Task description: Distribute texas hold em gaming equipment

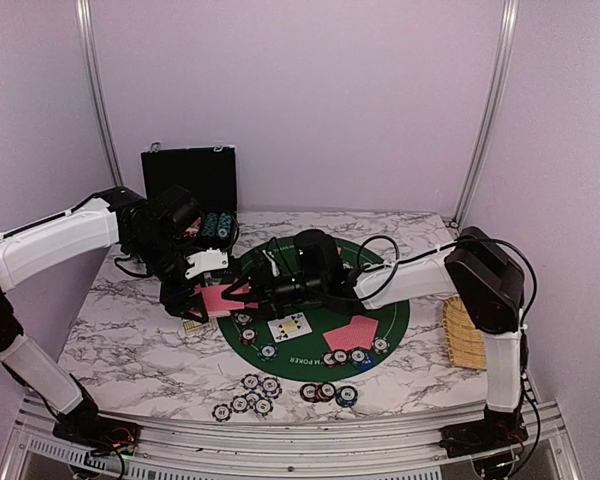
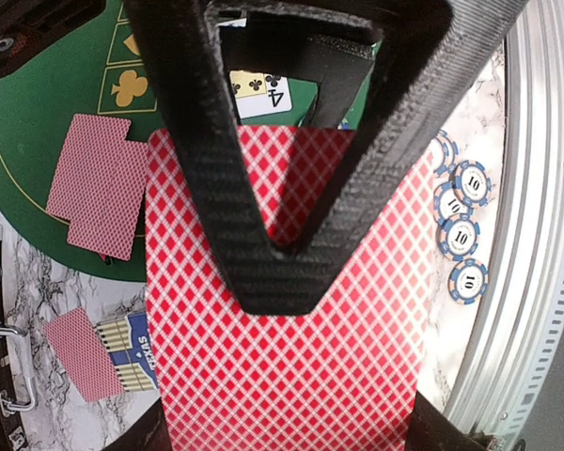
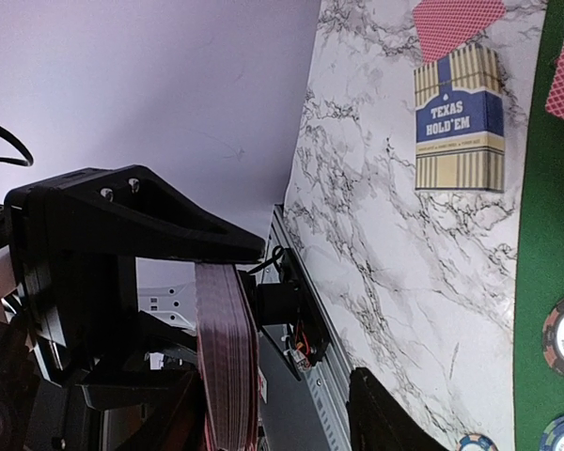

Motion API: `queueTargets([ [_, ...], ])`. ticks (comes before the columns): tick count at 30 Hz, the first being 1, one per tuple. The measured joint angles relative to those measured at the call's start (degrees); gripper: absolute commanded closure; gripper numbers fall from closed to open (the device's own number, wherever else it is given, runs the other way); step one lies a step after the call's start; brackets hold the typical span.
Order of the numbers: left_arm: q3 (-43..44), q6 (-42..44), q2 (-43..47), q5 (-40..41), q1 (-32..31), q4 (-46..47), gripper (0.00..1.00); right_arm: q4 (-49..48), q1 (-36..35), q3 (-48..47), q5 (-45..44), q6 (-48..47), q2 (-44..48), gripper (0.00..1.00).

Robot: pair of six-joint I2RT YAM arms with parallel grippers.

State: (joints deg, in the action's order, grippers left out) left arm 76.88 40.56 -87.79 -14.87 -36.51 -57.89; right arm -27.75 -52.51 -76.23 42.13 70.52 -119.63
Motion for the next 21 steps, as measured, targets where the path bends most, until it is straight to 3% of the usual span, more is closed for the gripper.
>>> queueTargets([
  [4,-0.2,0.0,0.0,0.4,0.0,-0.2,1.0,-0.1,0.1,0.8,0.2,0.1,0.4,0.52],
  [9,-0.2,0.2,0.0,0.6,0.0,-0.3,1.0,-0.1,0.1,0.9,0.5,0.0,0.7,0.74],
  [14,-0.3,0.4,0.0,1.0,0.0,-0.3,1.0,-0.2,0.3,1.2,0.9,0.0,2.1,0.81],
  [21,-0.3,0.4,0.0,1.6,0.0,-0.3,1.0,0.5,1.0,2.6,1.2,-0.4,3.7,0.98],
])
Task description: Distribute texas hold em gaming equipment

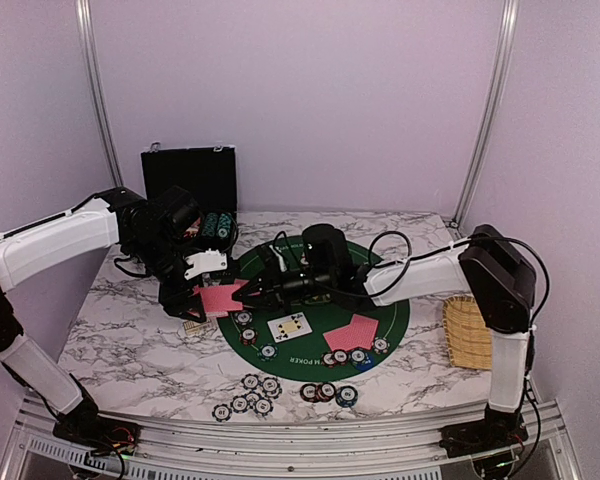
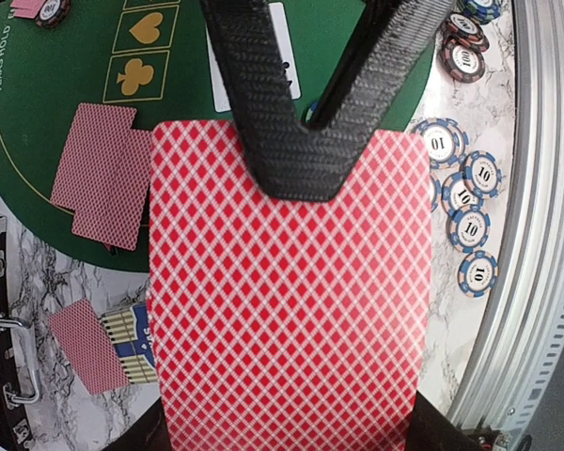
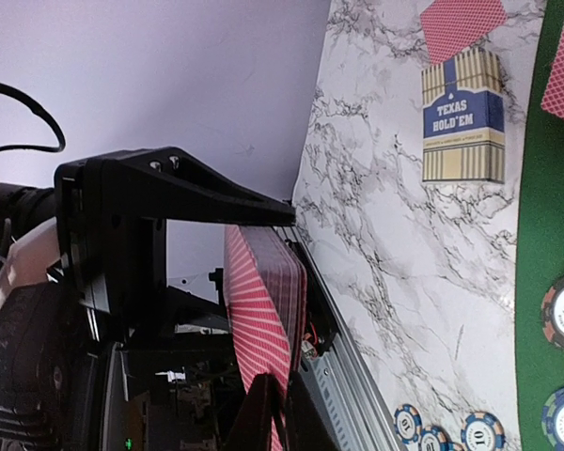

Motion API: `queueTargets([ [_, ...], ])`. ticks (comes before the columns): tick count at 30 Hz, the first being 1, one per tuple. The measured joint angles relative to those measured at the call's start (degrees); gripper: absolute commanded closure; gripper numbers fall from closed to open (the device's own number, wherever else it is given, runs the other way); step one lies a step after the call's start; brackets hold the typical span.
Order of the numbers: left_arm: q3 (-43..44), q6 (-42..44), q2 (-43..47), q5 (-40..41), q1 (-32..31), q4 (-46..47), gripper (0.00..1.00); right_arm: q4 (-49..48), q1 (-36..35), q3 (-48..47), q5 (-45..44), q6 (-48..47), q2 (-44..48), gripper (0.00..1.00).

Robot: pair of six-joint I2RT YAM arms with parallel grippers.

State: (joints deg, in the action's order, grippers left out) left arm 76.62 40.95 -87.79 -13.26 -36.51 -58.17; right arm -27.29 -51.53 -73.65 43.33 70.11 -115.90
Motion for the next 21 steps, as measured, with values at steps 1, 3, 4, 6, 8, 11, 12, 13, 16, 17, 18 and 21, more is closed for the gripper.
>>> queueTargets([
  [1,0.0,0.0,0.0,0.2,0.0,0.0,1.0,0.4,0.2,0.3,0.0,0.1,0.2,1.0],
  [3,0.0,0.0,0.0,0.4,0.0,0.0,1.0,1.2,0.4,0.5,0.2,-0.3,0.6,1.0],
  [4,0.0,0.0,0.0,0.5,0.0,0.0,1.0,1.5,0.6,0.5,0.2,-0.3,0.9,1.0],
  [6,0.0,0.0,0.0,0.5,0.0,0.1,1.0,2.1,0.8,0.6,0.4,-0.7,1.6,1.0],
  [8,0.0,0.0,0.0,0.7,0.0,0.0,1.0,2.5,1.0,0.6,0.5,-1.0,2.1,1.0],
  [11,0.0,0.0,0.0,0.9,0.0,0.0,1.0,3.0,1.6,1.0,0.8,-1.3,2.7,1.0],
  [12,0.0,0.0,0.0,0.9,0.0,0.0,1.0,3.2,1.8,1.3,0.8,-1.4,2.9,1.0],
  [13,0.0,0.0,0.0,0.9,0.0,0.0,1.0,3.7,2.1,1.9,0.8,-1.7,3.3,1.0],
  [16,0.0,0.0,0.0,1.3,0.0,0.0,1.0,6.8,3.9,3.4,0.7,-3.9,5.0,1.0],
  [17,0.0,0.0,0.0,1.4,0.0,0.0,1.0,8.6,4.7,3.8,0.5,-5.1,5.9,1.0],
  [18,0.0,0.0,0.0,1.5,0.0,0.0,1.0,10.9,5.8,3.9,0.2,-6.6,6.7,1.0],
  [21,0.0,0.0,0.0,1.8,0.0,0.0,1.0,19.9,9.4,3.0,-2.2,-13.5,9.7,1.0],
])
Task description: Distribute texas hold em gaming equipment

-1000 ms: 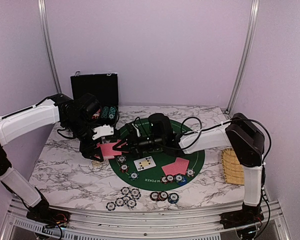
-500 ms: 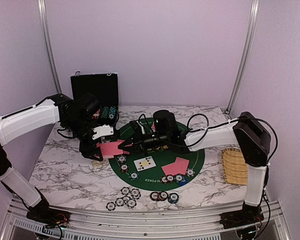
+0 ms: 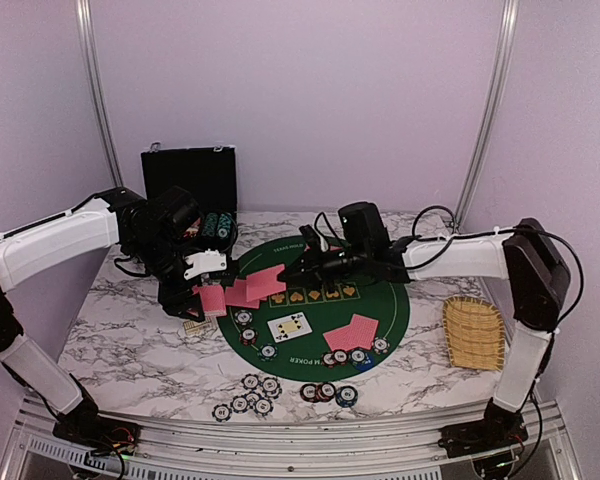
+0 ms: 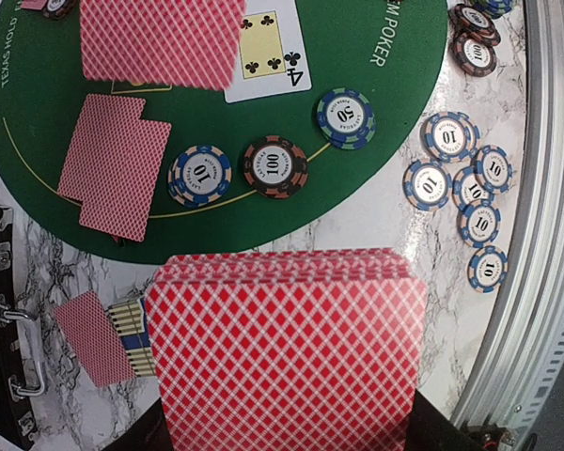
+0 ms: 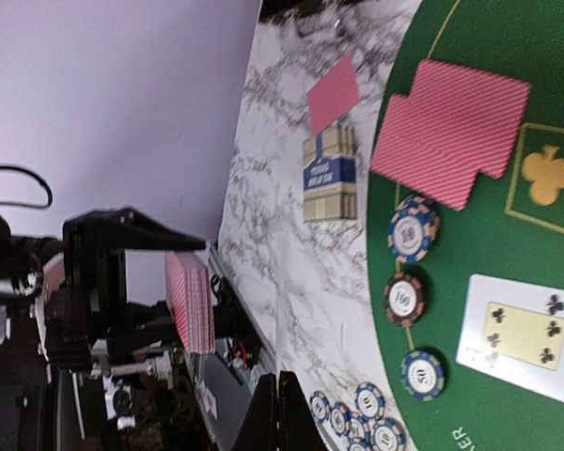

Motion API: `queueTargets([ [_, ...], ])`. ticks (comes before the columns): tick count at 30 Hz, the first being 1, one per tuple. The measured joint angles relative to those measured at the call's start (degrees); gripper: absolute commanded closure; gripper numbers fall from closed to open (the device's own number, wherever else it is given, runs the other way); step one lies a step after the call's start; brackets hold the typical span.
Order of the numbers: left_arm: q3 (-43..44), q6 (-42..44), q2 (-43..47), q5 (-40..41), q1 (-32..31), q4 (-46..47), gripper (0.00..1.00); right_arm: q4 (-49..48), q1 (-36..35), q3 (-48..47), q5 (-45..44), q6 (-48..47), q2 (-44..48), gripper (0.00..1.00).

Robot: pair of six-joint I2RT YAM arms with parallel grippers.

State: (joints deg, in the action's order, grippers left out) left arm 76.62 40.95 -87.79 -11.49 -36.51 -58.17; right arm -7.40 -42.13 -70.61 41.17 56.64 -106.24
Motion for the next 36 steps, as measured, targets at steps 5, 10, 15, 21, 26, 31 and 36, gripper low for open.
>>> queueTargets([
  [5,0.0,0.0,0.0,0.1,0.0,0.0,1.0,21.5,2.7,-11.9,-12.2,-16.6,-0.1,1.0],
  [10,0.0,0.0,0.0,0.1,0.0,0.0,1.0,36.5,1.1,-25.2,-28.5,-32.0,-2.7,1.0],
  [15,-0.2,0.0,0.0,0.1,0.0,0.0,1.0,45.5,-4.3,-34.2,-49.6,-43.8,-9.5,1.0],
  [21,-0.8,0.0,0.3,0.1,0.0,0.0,1.0,48.6,-11.1,-34.9,-69.3,-55.0,-16.2,1.0],
  [26,-1.2,0.0,0.7,0.2,0.0,0.0,1.0,45.9,-13.0,-31.3,-79.1,-62.8,-16.5,1.0],
  [31,-1.3,0.0,0.8,0.2,0.0,0.0,1.0,41.6,-13.9,-28.8,-82.7,-68.6,-17.0,1.0],
  [36,-1.3,0.0,0.8,0.2,0.1,0.0,1.0,38.3,-15.0,-27.3,-81.1,-71.3,-18.1,1.0],
])
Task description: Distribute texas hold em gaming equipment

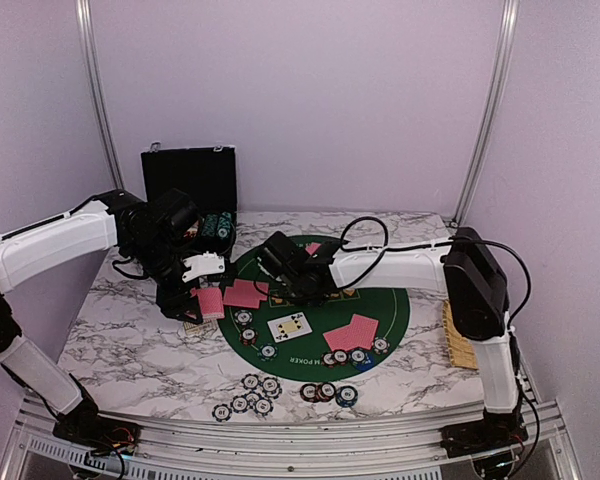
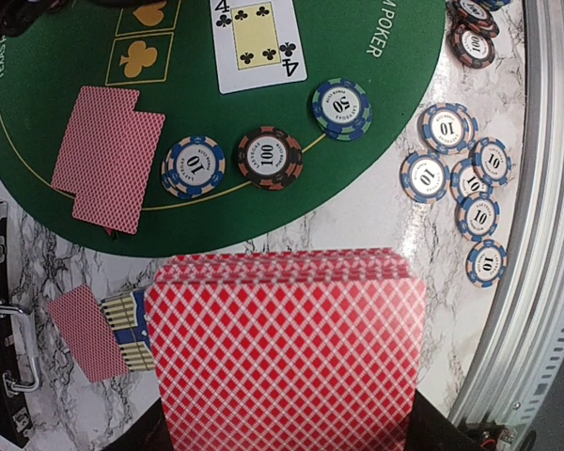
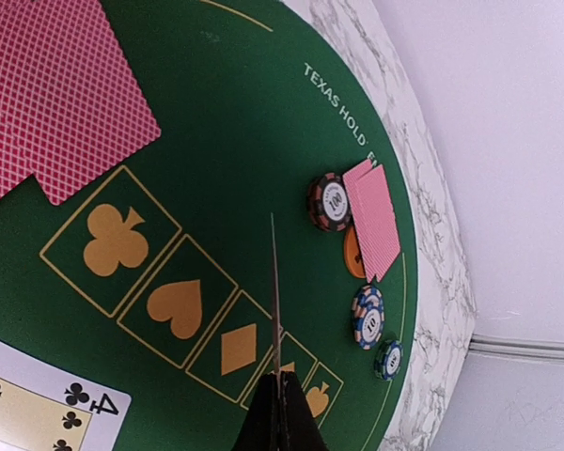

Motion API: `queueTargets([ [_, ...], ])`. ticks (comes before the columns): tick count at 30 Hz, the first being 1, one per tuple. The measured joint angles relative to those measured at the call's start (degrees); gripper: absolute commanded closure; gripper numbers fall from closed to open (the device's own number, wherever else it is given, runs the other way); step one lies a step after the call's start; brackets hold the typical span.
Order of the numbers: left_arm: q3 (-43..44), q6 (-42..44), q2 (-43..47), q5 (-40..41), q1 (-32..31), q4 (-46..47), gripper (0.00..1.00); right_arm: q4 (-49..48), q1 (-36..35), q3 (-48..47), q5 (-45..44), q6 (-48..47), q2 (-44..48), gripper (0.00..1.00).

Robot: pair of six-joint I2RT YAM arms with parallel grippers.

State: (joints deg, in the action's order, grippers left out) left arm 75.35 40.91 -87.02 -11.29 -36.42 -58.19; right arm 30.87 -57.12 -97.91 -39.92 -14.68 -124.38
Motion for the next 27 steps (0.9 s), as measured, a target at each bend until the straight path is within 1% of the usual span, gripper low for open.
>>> queueTargets([
  [5,0.0,0.0,0.0,0.0,0.0,0.0,1.0,-1.5,-0.8,0.5,2.7,-1.5,-2.1,1.0],
  [7,0.0,0.0,0.1,0.0,0.1,0.0,1.0,-1.8,-1.1,1.1,3.7,-1.9,-2.4,0.96],
  [11,-0.1,0.0,0.2,0.0,0.1,0.0,1.0,-1.8,-1.9,2.9,5.4,-2.4,-2.4,0.82],
  [15,-0.1,0.0,0.3,0.0,0.1,0.0,1.0,-1.7,-2.3,3.7,7.2,-2.1,-2.4,0.6],
  [18,-0.1,0.0,0.3,0.0,0.1,0.0,1.0,-1.9,-2.4,4.2,9.0,-1.5,-2.3,0.48],
  [24,-0.1,0.0,0.3,0.0,0.1,0.0,1.0,-2.1,-2.0,6.0,11.8,0.3,-0.3,0.32],
  [27,-0.1,0.0,0.3,0.0,0.1,0.0,1.0,-2.3,-0.9,6.3,14.6,3.6,2.7,0.26],
])
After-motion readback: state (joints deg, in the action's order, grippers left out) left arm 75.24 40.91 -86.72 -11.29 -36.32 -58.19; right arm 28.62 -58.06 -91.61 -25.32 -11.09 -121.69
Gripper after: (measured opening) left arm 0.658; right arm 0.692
